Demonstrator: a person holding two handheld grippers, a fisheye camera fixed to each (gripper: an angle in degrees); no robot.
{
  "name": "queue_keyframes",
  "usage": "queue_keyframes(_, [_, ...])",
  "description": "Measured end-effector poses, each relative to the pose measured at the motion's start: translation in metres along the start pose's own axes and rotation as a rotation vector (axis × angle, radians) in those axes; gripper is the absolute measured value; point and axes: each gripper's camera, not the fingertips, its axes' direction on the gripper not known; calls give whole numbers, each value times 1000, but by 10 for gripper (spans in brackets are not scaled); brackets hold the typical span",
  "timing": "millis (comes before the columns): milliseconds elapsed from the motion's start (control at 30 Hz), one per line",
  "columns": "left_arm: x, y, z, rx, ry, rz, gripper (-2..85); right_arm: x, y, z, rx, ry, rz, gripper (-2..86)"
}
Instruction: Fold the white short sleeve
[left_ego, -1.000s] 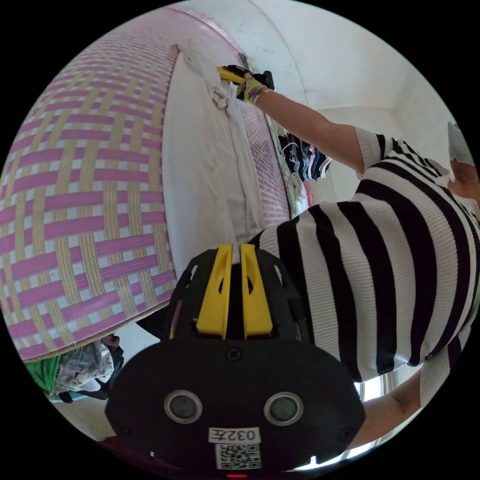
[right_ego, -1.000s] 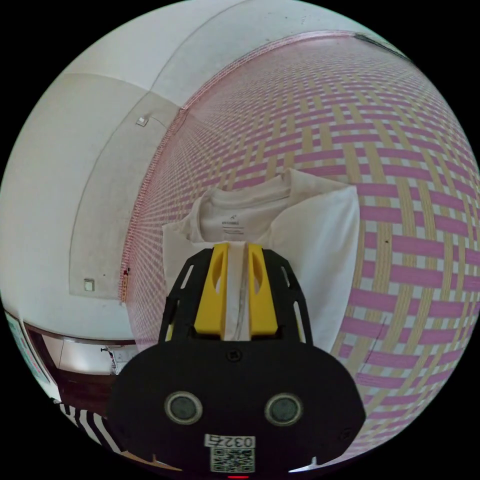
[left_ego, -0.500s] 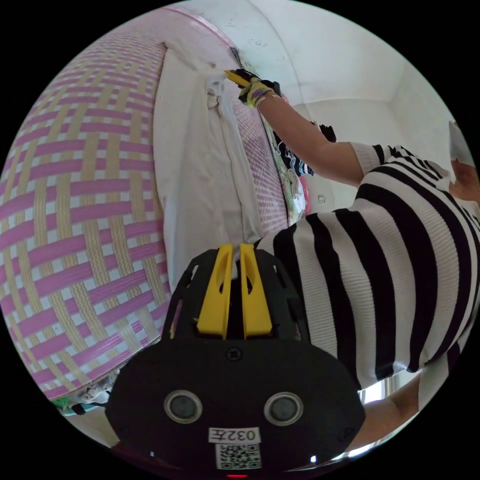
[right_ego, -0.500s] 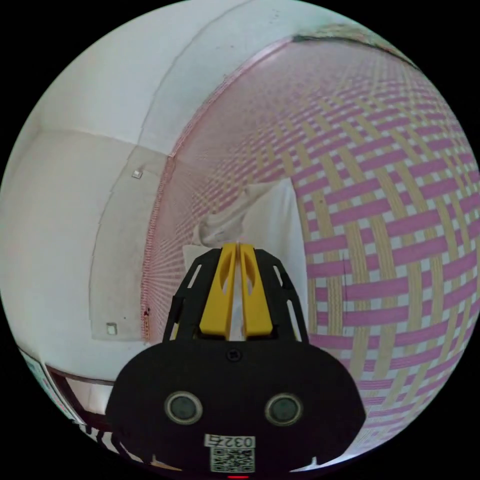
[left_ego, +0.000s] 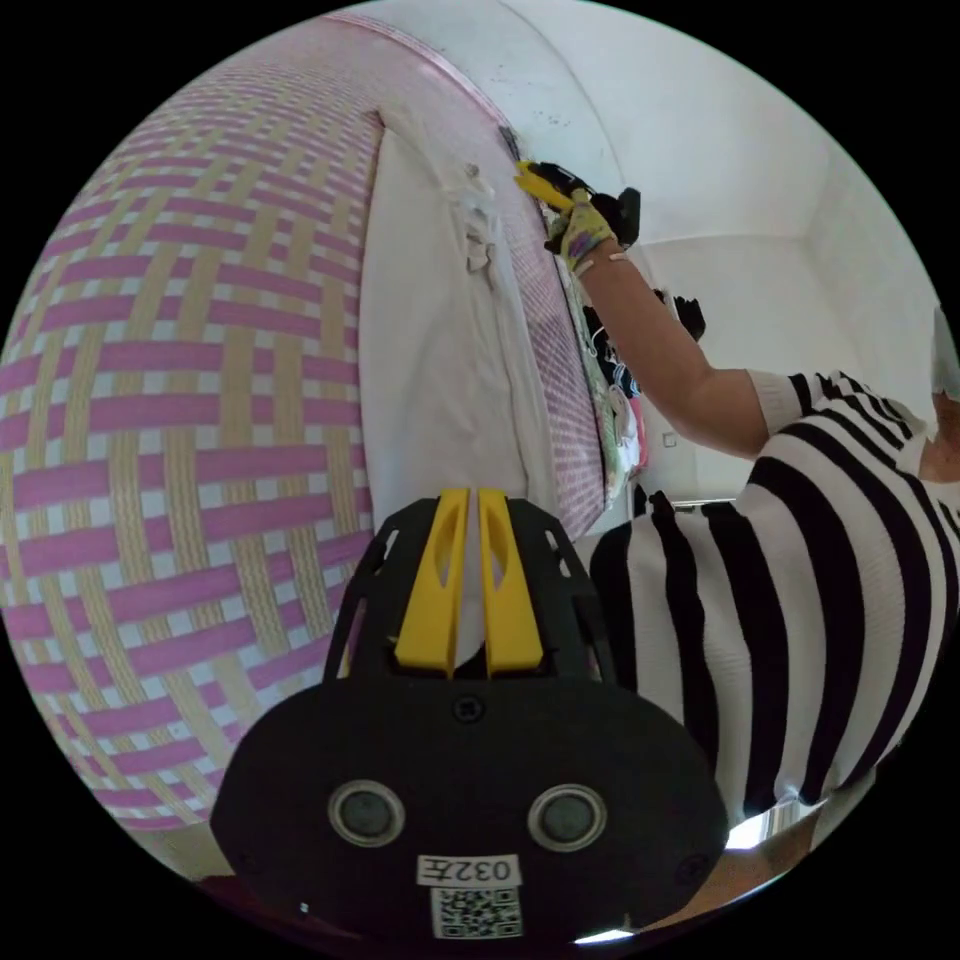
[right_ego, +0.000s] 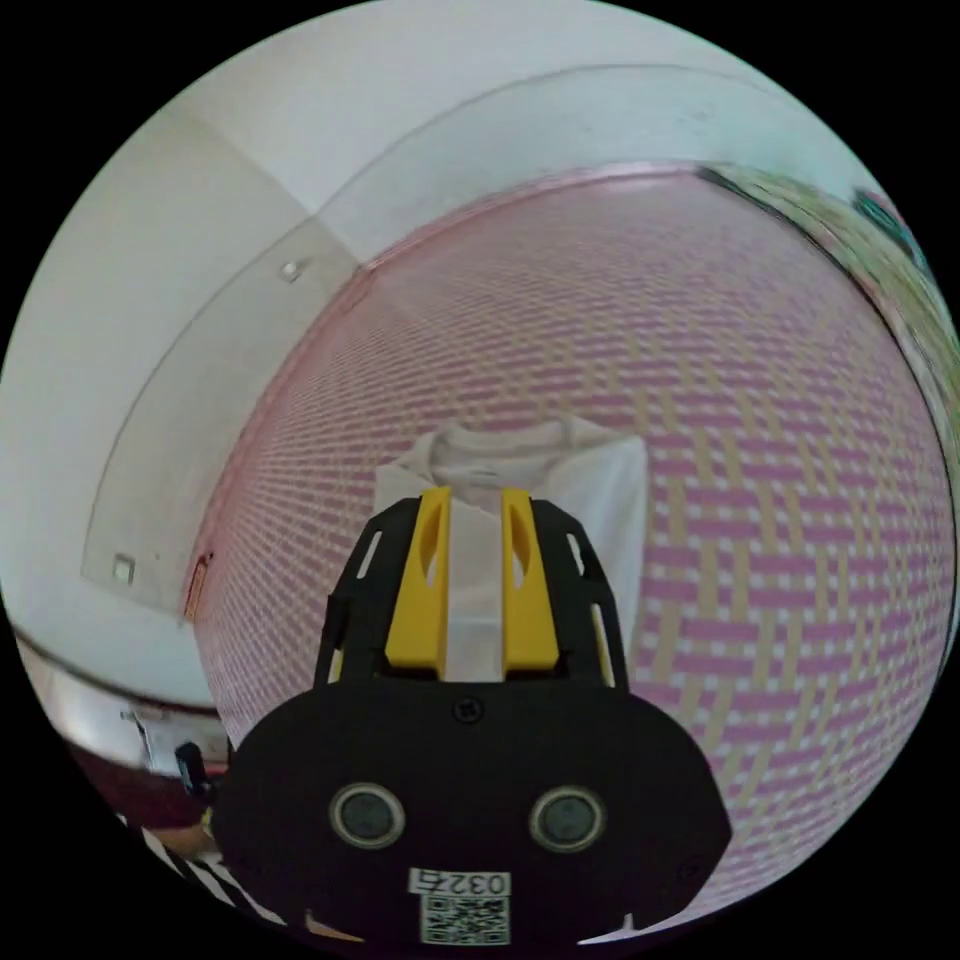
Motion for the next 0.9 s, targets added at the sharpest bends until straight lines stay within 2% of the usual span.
queue_keyframes(67, [15, -20, 1, 14, -13, -2, -13, -47, -47, 25, -88, -75, -203, 81])
queue_keyframes(167, [41, -52, 2, 47, -12, 31, -10, -98, -104, 77, -249, -76, -379, 80])
queue_keyframes(367, [95, -125, -4, 79, -64, 104, -9, -158, -163, 192, -627, 30, -571, 81])
queue_keyframes(433, [107, -149, -9, 83, -103, 124, -9, -162, -168, 209, -676, 57, -579, 66])
queue_keyframes(500, [117, -172, -15, 95, -142, 136, -9, -161, -171, 212, -681, 70, -583, 6])
queue_keyframes(600, [131, -205, -25, 112, -156, 135, -9, -144, -178, 199, -649, 11, -546, -7])
queue_keyframes(700, [144, -226, -29, 89, -186, 107, -9, -103, -188, 168, -529, -178, -413, -9])
queue_keyframes(767, [156, -230, -30, 54, -251, 80, -9, -51, -193, 147, -419, -365, -228, -9])
queue_keyframes(833, [165, -229, -33, 52, -253, 64, -9, -15, -189, 143, -379, -451, -109, -8])
queue_keyframes(900, [175, -227, -40, 68, -223, 48, -9, 12, -181, 143, -361, -444, -36, -6])
